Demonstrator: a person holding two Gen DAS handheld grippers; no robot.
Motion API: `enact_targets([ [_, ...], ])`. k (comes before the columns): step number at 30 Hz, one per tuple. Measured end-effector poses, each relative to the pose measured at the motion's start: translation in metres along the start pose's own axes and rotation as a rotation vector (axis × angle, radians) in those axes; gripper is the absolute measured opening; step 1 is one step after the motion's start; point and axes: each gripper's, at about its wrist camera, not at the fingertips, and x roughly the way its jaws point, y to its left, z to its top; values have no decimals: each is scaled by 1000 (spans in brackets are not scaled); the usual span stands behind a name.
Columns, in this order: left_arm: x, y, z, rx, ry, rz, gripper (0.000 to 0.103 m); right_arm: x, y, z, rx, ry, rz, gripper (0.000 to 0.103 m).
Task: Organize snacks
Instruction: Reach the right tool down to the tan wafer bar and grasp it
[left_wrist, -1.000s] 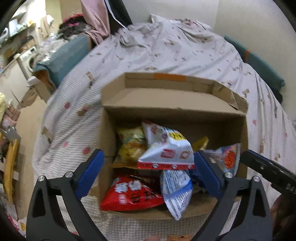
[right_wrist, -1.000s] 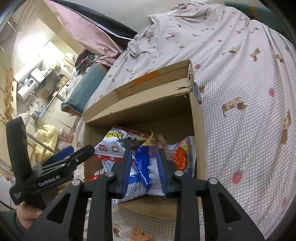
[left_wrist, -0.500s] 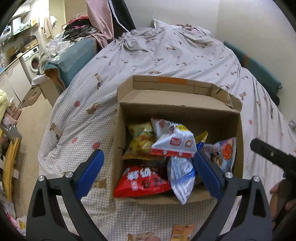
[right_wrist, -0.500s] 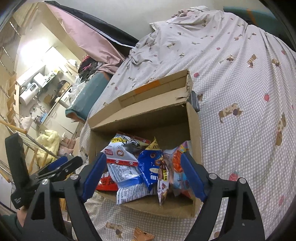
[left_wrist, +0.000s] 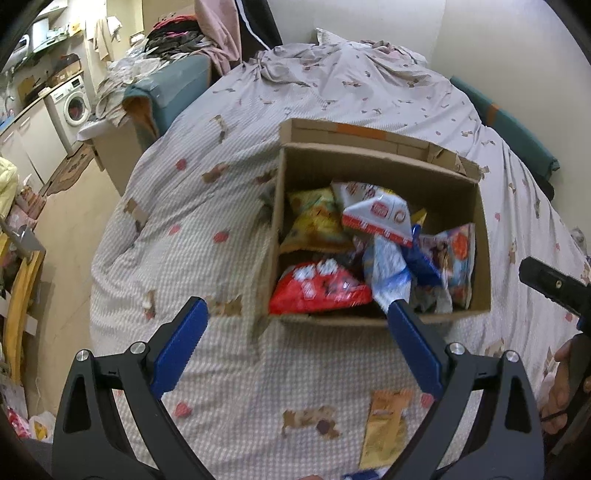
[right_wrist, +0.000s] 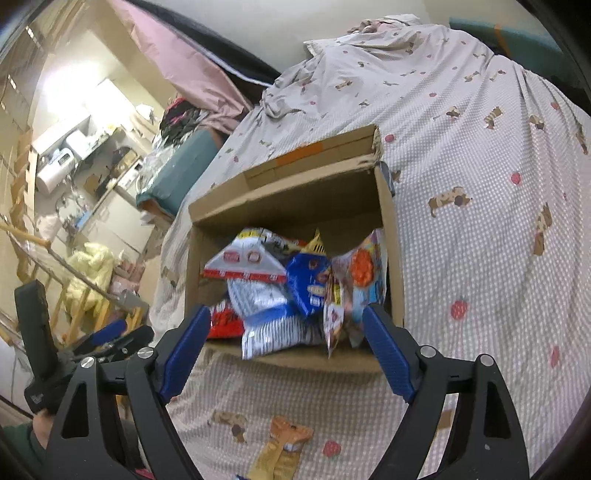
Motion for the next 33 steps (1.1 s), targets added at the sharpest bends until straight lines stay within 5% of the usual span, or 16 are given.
enact_targets([
  [9, -9, 34, -41, -43, 29, 1, 97, 11, 7, -48, -4, 141, -59, 87],
  [13, 2, 45, -56, -83, 85, -6, 97, 33, 9, -76, -9, 283, -73, 87],
  [20, 9, 39, -64, -93, 117, -21, 97, 105, -1, -130, 181, 596, -23, 87],
  [29, 7, 35, -64, -90, 122, -48, 97, 149, 43, -158, -20, 588, -296, 83],
  [31, 7, 36, -64, -101, 129, -55, 97, 151, 51, -162, -78, 568, -347, 78],
  [33, 7, 36, -64, -106, 130, -64, 97, 149, 57, -163, -137, 541, -383, 60],
])
